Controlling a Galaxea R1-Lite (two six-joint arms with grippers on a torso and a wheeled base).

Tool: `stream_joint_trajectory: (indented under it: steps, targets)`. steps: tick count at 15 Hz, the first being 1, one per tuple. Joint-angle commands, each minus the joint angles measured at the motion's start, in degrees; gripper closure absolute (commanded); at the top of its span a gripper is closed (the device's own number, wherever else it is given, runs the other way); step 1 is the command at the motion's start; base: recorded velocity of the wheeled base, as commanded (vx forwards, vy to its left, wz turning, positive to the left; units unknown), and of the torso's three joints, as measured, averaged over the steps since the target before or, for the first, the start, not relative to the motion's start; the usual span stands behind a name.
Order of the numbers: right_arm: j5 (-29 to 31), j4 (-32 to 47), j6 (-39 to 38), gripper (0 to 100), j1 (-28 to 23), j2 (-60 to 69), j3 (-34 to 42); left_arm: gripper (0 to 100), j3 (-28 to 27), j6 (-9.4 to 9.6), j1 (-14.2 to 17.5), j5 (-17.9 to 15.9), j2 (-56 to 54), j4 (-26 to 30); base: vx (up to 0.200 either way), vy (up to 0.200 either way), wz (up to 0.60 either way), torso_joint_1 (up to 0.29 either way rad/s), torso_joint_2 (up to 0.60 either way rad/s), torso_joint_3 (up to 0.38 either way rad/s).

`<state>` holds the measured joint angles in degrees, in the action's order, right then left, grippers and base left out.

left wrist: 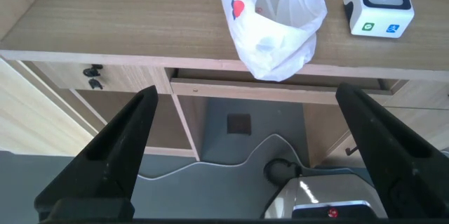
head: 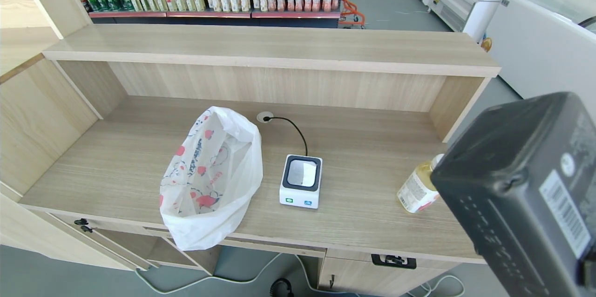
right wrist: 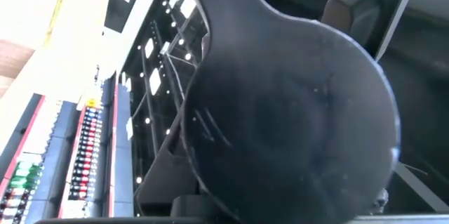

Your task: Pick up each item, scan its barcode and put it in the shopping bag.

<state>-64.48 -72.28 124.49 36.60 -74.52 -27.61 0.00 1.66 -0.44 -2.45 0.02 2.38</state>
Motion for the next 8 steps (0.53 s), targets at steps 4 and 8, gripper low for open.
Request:
stream_joint_trajectory:
  steps: [4,8]
  targets:
    - [-0.6,0.6,0.1,100,0.1,1.0,0.2,0,0.0,0.01,0.0,0.0,0.0,0.0,0.0,0.0,0.0,0.0,0.0,0.0]
    - [-0.7,0.6,0.0,100,0.1,0.9,0.3,0,0.0,0.01,0.0,0.0,0.0,0.0,0.0,0.0,0.0,0.0,0.0,0.0]
